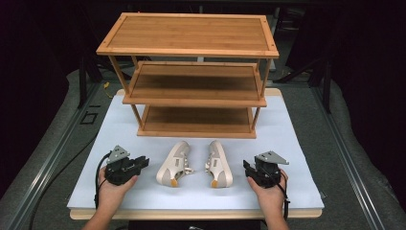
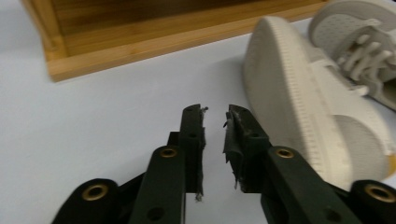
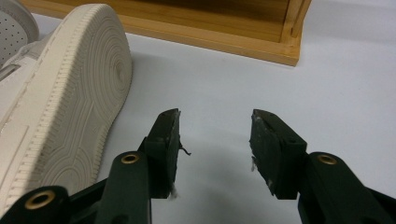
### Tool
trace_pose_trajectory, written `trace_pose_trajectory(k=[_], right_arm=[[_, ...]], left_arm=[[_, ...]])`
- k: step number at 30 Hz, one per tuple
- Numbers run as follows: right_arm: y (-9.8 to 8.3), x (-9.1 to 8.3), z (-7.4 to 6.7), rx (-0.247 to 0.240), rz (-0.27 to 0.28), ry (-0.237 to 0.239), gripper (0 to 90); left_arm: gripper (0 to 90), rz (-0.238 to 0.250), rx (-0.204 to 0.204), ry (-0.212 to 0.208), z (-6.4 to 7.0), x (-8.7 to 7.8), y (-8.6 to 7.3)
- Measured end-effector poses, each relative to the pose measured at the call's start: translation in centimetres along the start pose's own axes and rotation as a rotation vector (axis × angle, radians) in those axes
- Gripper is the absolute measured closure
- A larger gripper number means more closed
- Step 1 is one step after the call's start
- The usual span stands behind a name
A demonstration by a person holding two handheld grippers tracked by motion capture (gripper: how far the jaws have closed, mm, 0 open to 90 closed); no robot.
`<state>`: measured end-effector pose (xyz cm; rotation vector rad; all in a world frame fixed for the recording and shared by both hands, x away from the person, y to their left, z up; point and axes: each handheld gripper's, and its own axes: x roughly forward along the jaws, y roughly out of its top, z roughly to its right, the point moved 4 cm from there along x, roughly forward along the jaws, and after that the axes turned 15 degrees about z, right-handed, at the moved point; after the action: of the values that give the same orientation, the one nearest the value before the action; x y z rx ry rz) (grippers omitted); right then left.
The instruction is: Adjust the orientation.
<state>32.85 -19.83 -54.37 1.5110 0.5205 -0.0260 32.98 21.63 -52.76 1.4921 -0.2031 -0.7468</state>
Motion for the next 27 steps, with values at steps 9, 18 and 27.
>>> trace_pose_trajectory(k=[9, 18, 27], right_arm=[[0.0, -0.1, 0.2, 0.023, 0.002, -0.005, 52.9], [0.1, -0.3, 0.2, 0.033, 0.017, -0.014, 52.9], [0.0, -0.3, 0.0, 0.041, 0.015, 0.006, 52.6]], left_arm=[[89.8, 0.013, 0.038, -0.082, 2.5, -0.2, 0.8], [89.9, -0.007, 0.052, -0.129, 4.4, 0.5, 0.4], [89.9, -0.019, 0.101, -0.122, 4.6, 0.7, 0.1]])
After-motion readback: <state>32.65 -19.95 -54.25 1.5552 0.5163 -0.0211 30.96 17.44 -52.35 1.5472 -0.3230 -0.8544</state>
